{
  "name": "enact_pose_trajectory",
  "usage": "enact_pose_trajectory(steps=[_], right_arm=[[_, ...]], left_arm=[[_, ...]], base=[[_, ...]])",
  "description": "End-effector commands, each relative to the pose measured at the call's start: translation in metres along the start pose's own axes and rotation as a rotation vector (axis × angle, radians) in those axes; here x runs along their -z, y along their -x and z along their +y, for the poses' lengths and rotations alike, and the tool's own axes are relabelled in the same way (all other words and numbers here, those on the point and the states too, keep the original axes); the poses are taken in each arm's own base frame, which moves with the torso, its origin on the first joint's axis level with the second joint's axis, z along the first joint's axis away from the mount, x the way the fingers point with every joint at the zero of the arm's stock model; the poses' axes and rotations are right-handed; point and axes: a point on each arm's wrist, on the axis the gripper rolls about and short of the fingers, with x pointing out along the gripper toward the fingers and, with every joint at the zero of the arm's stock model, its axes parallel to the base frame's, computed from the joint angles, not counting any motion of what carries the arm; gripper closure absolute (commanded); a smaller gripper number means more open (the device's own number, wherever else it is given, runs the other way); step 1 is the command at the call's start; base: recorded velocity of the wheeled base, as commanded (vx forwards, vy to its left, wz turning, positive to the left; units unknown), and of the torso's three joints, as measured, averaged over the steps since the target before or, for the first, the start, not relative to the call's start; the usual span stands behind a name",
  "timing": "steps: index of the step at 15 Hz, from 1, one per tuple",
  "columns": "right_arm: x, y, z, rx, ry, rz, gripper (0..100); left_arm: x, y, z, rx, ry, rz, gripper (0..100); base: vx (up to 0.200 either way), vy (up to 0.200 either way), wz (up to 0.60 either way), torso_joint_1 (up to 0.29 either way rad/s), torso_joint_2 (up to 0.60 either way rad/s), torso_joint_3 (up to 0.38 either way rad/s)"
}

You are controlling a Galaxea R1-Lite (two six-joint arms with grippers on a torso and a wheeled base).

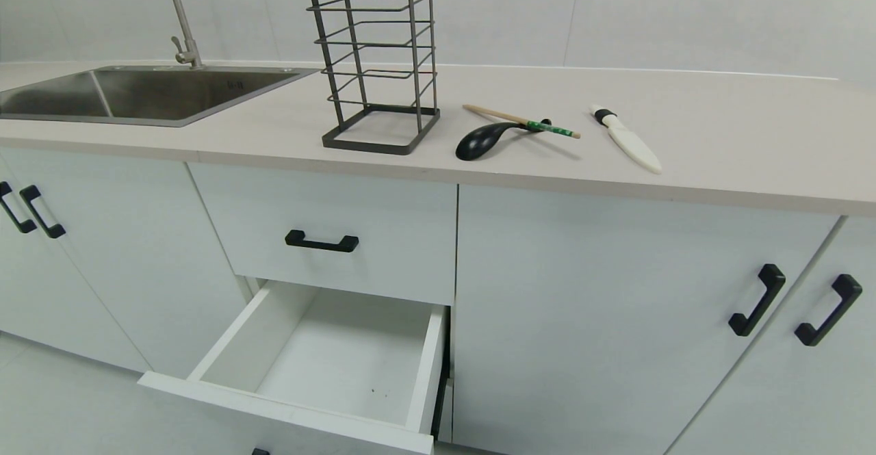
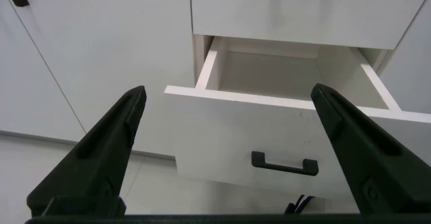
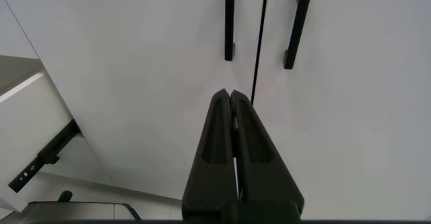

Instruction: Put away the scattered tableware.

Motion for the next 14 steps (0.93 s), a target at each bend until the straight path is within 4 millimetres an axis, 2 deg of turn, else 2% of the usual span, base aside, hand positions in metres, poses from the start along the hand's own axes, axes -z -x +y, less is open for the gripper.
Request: enact_pose_trajectory(steps=[1,11,12,14], right_arm=[[0.0,0.0,0.0,0.004,-0.009,0.003,100],[-0.003,0.0,0.0,-0.001,-0.024,-0.026,100],[-0.046,0.01,0.001,-0.012,-0.032,-0.314,100],[-0.09,0.012,0.005,-0.134,0.016,-0.39,100]], left_arm=[[0.0,0.0,0.0,0.0,0.0,0.001,0],[0.0,0.0,0.0,0.0,0.0,0.001,0],[0.0,0.0,0.0,0.0,0.0,0.001,0],[0.0,0.0,0.0,0.002,0.0,0.001,0]], base=[[0.0,0.0,0.0,0.0,0.0,0.0],[0.0,0.0,0.0,0.0,0.0,0.0],[0.0,0.0,0.0,0.0,0.0,0.0],[0.0,0.0,0.0,0.0,0.0,0.0]])
